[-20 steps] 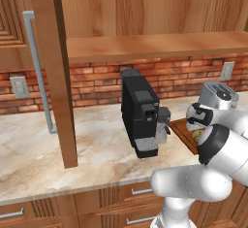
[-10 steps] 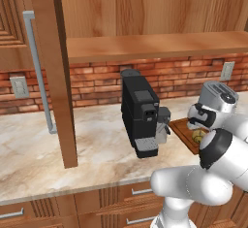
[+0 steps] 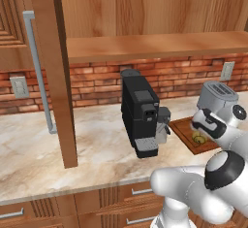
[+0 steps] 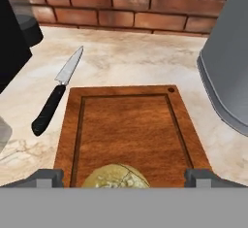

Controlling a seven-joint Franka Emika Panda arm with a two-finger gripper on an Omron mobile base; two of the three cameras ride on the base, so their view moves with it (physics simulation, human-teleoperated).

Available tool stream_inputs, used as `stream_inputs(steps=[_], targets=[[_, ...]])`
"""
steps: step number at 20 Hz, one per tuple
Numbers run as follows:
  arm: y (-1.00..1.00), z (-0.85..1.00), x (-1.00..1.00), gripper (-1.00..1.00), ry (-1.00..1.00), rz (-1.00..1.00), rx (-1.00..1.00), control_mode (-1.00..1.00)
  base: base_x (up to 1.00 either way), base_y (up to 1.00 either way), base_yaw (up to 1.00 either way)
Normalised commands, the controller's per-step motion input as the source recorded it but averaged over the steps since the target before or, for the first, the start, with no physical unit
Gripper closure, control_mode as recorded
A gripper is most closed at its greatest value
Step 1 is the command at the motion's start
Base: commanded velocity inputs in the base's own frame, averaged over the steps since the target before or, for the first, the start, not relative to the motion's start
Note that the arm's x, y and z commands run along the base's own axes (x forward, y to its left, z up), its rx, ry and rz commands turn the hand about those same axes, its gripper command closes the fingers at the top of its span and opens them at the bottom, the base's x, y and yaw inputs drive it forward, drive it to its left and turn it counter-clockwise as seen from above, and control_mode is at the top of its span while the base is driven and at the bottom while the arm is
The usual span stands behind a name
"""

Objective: Pick the bread, place it on the cutting board, pick the jam, place it on the counter, and close the cabinet.

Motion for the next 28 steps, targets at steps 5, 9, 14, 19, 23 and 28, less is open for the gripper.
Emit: stream_inputs(steps=[5, 9, 14, 19, 23, 28], targets=[[0.00, 0.26, -0.17, -1.00, -0.13, 0.00, 0.00, -1.00, 0.00, 0.00, 0.00], [0.01, 0.27, -0.17, -1.00, -0.10, 0.00, 0.00, -1.00, 0.00, 0.00, 0.00], [0.02, 0.29, -0.14, -1.00, -0.07, 0.00, 0.00, -1.00, 0.00, 0.00, 0.00], [0.01, 0.29, -0.15, -1.00, -0.06, 0.00, 0.00, -1.00, 0.00, 0.00, 0.00], [0.03, 0.25, -0.21, -1.00, -0.08, 0.00, 0.00, -1.00, 0.00, 0.00, 0.00], [0.05, 0.16, -0.38, -1.00, -0.11, -0.01, 0.00, -1.00, 0.00, 0.00, 0.00]])
